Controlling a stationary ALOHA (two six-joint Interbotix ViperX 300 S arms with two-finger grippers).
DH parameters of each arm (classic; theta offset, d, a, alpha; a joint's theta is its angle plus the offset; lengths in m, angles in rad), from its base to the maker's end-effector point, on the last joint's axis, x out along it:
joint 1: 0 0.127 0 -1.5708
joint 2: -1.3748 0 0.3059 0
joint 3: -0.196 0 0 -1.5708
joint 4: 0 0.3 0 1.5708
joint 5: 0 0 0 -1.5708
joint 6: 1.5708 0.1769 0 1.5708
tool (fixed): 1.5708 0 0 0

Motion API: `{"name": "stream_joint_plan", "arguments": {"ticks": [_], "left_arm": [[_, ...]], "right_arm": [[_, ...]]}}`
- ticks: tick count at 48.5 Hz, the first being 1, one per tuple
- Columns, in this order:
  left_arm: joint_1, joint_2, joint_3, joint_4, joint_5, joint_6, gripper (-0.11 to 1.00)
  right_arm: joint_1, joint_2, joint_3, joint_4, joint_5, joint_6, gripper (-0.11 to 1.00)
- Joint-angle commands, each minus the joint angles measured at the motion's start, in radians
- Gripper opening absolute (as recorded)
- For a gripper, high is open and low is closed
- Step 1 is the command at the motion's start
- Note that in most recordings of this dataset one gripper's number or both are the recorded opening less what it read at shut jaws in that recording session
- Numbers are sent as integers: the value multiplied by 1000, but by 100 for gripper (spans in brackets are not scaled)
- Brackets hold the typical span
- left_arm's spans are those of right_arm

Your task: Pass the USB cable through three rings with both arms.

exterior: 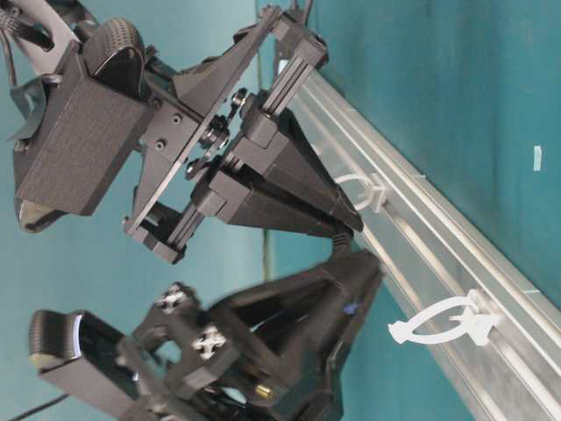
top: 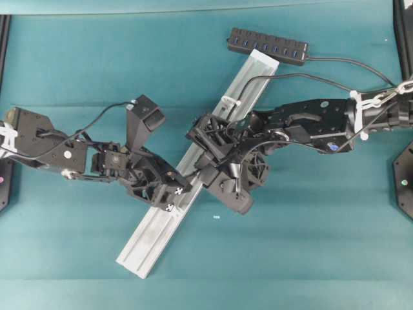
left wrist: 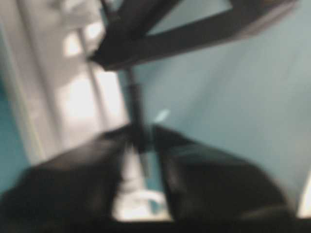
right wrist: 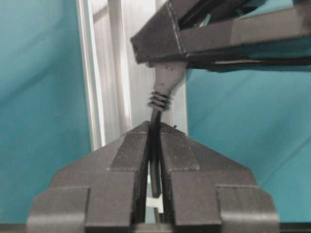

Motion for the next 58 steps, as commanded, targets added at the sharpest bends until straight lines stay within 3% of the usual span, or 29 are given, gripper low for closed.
{"name": "stream_joint_plan", "arguments": {"ticks": [1,7,12,25,35,47,58], "left_arm": [[0,-23,-9,3,-8,5,48],[0,-29,-11,3,-6,11,83],[0,-58,5,3,-6,17,99],[-34,-241,114,3,-5,20,98],[-118,-400,235,3,12,-2,98],[-195,-463,250,3,123,-2,97],[-199,-459,244,3,172,-2,97]], "right_arm": [[6,6,-6,-3,-3,11,7],[5,6,-6,-3,-2,11,7],[8,6,-5,-5,-2,11,7],[37,9,-6,-9,3,8,7],[55,25,-15,-12,3,9,7],[57,41,-23,-12,3,11,7],[55,55,-38,-12,3,11,7]]}}
